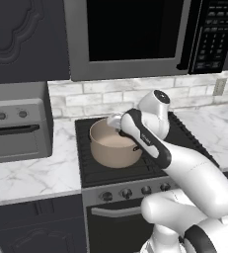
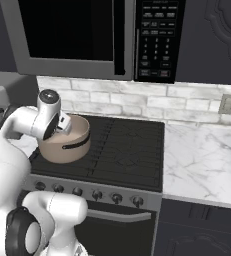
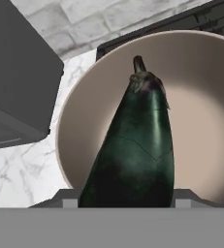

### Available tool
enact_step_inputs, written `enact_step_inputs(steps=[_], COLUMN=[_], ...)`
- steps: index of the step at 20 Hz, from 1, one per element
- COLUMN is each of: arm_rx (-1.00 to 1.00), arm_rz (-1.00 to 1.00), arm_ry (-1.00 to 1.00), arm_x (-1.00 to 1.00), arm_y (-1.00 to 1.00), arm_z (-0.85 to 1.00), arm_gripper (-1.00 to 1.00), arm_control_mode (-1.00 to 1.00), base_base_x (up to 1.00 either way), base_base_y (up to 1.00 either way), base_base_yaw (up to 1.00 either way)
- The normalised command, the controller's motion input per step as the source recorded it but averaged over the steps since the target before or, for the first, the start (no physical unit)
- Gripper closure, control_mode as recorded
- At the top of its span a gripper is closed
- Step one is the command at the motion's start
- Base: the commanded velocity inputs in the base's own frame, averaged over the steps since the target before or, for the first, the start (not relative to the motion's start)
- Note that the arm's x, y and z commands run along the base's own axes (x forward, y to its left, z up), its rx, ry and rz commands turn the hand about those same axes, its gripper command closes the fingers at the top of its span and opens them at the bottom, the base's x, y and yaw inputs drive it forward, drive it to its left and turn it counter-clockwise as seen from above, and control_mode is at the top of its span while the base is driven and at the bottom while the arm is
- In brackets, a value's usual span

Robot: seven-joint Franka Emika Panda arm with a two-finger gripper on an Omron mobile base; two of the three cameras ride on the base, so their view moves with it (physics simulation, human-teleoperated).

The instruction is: Turn on the burner for the pot on the stove. Wait thirty seconds for the pot to heat up. Then add the eggplant to the pot.

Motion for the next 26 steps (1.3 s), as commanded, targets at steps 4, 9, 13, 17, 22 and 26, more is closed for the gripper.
enact_step_inputs(steps=[4, 9, 13, 17, 22, 26], arm_rx=[0.0, 0.0, 0.0, 0.0, 0.0, 0.0], arm_rz=[0.0, 0.0, 0.0, 0.0, -0.01, -0.02], arm_ry=[0.02, 0.03, 0.02, 0.01, 0.02, 0.02], arm_x=[0.11, 0.09, 0.11, 0.17, 0.14, 0.14], arm_y=[0.0, 0.0, 0.0, 0.0, 0.0, 0.0], arm_z=[-0.11, -0.13, -0.13, -0.07, -0.07, -0.13], arm_gripper=[1.0, 1.0, 1.0, 1.0, 1.0, 1.0], arm_control_mode=[-1.0, -1.0, -1.0, -1.0, -1.0, -1.0], base_base_x=[0.0, 0.0, 0.0, 0.0, 0.0, 0.0], base_base_y=[0.0, 0.0, 0.0, 0.0, 0.0, 0.0], base_base_yaw=[0.0, 0.0, 0.0, 0.0, 0.0, 0.0])
